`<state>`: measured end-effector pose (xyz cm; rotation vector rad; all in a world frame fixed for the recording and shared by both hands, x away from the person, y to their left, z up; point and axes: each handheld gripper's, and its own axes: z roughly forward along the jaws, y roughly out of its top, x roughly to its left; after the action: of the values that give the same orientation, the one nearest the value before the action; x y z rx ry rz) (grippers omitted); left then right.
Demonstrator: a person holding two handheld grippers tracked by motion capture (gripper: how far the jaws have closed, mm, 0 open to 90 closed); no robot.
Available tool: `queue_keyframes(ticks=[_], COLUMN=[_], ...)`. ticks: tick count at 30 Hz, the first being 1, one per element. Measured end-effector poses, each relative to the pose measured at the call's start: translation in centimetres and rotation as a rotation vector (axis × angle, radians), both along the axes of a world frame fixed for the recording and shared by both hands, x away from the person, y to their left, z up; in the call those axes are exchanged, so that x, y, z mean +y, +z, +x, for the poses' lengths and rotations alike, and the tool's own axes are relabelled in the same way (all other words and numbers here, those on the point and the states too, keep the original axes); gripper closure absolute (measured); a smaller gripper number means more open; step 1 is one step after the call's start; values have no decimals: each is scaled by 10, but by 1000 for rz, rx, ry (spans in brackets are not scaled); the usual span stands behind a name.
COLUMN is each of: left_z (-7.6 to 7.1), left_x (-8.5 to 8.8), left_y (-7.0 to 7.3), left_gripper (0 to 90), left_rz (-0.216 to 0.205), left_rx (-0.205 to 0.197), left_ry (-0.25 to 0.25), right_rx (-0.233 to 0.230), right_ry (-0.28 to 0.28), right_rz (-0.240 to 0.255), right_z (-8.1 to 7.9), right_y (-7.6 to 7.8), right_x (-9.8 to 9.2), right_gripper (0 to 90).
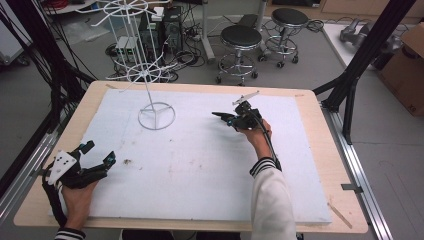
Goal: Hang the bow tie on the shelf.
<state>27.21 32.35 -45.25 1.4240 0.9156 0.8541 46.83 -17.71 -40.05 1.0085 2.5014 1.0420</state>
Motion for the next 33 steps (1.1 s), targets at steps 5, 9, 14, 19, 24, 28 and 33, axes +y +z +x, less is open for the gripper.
queue_keyframes(ticks=[5, 9, 14, 19, 24, 28, 33], left_z=[0, 0, 0, 0, 0, -1, -1], left_x=[0, 0, 0, 0, 0, 0, 0], left_y=[0, 0, 0, 0, 0, 0, 0], left_gripper=[141, 141, 141, 141, 141, 141, 141], left_rz=[-1, -2, -2, -2, 0, 0, 0], left_rx=[-1, -2, -3, -4, -4, -6, -6], left_ry=[0, -1, -1, -1, -1, -1, 0], right_rx=[-24, -41, -53, -77, -97, -128, -154], right_ry=[-7, -21, -30, -35, -29, -20, -28], right_rz=[72, 134, 204, 315, 323, 365, 424], right_z=[-4, -7, -10, -15, -19, -24, -27], right_y=[7, 11, 16, 23, 29, 37, 45], right_x=[1, 3, 6, 10, 15, 21, 25], right_gripper=[879, 880, 881, 881, 880, 881, 881])
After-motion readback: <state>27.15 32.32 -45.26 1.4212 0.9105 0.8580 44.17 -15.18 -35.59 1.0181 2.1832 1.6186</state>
